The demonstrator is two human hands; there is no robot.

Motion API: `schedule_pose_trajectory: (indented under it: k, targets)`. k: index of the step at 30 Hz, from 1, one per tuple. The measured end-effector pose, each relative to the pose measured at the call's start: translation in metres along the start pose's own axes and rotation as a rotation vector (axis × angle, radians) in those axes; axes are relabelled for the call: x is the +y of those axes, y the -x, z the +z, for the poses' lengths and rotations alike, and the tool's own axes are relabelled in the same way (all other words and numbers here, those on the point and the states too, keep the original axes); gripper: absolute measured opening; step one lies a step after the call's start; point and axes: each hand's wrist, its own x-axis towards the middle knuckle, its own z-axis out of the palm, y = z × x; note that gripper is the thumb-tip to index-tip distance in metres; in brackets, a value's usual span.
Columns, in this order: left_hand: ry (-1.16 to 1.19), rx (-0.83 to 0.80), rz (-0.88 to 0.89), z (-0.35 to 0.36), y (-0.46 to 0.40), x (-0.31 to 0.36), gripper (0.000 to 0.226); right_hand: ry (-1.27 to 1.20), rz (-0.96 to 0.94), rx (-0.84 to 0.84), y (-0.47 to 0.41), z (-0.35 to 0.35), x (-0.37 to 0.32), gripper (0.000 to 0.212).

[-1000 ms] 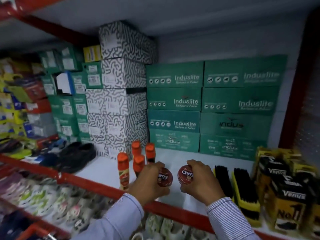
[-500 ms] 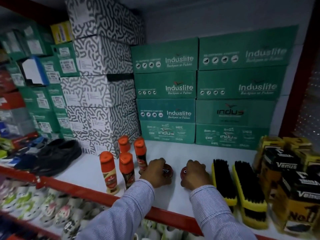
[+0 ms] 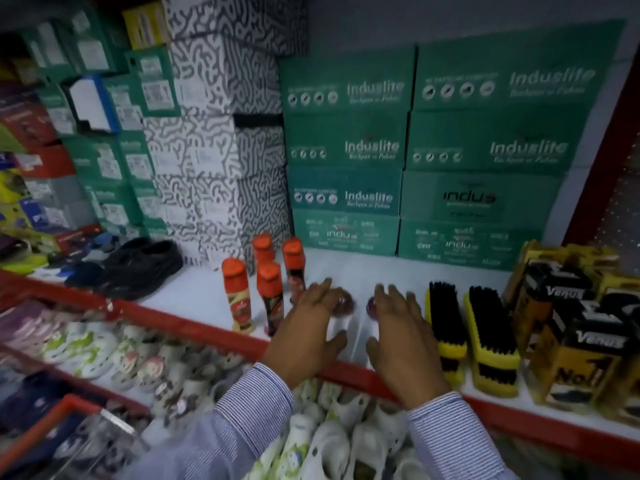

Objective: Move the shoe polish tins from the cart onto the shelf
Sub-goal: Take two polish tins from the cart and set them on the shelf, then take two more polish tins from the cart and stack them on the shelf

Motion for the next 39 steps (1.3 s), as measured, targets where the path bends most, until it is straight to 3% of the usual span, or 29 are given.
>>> schedule_pose_trajectory:
  k: [2, 5, 9, 14, 19, 24, 29, 32, 35, 39]
  targets:
    - [-0.066, 0.098, 0.078, -0.004, 0.039, 0.005, 0.069, -0.012, -0.086, 0.095, 0.034, 0.005, -0.004, 0.085]
    - [-0.176, 0.075, 0.041, 0.008, 0.101, 0.0, 0.066, -0.023, -0.205, 0.13, 0.086, 0.026, -0.007, 0.086]
    - [-0.205, -0.007, -0.03, 0.049, 0.189, -0.016, 0.064, -0.059, -0.28, 0.037, 0.152, 0.073, -0.002, 0.085]
    - [-0.175, -0.292, -0.197, 0.12, 0.299, -0.044, 0.073, 0.018, -0.295, -0.281, 0.236, 0.171, 0.021, 0.091]
    - [-0.122, -0.698, -0.357, 0.194, 0.376, -0.067, 0.073, 0.082, -0.212, -0.627, 0.304, 0.267, 0.044, 0.1]
    - [-0.057, -1.019, -0.396, 0.275, 0.424, -0.083, 0.066, 0.14, -0.106, -0.86, 0.347, 0.36, 0.063, 0.098]
    - [0.007, -1.166, -0.517, 0.342, 0.455, -0.098, 0.064, 0.2, -0.015, -1.12, 0.375, 0.425, 0.075, 0.088]
    - [-0.01, -1.218, -0.479, 0.378, 0.477, -0.106, 0.078, 0.234, 0.002, -1.159, 0.39, 0.449, 0.077, 0.066]
    - [-0.025, -1.193, -0.436, 0.396, 0.486, -0.106, 0.076, 0.249, -0.029, -1.046, 0.398, 0.462, 0.078, 0.053]
    - [-0.092, -1.151, -0.414, 0.397, 0.48, -0.106, 0.063, 0.265, -0.016, -1.019, 0.388, 0.459, 0.077, 0.073]
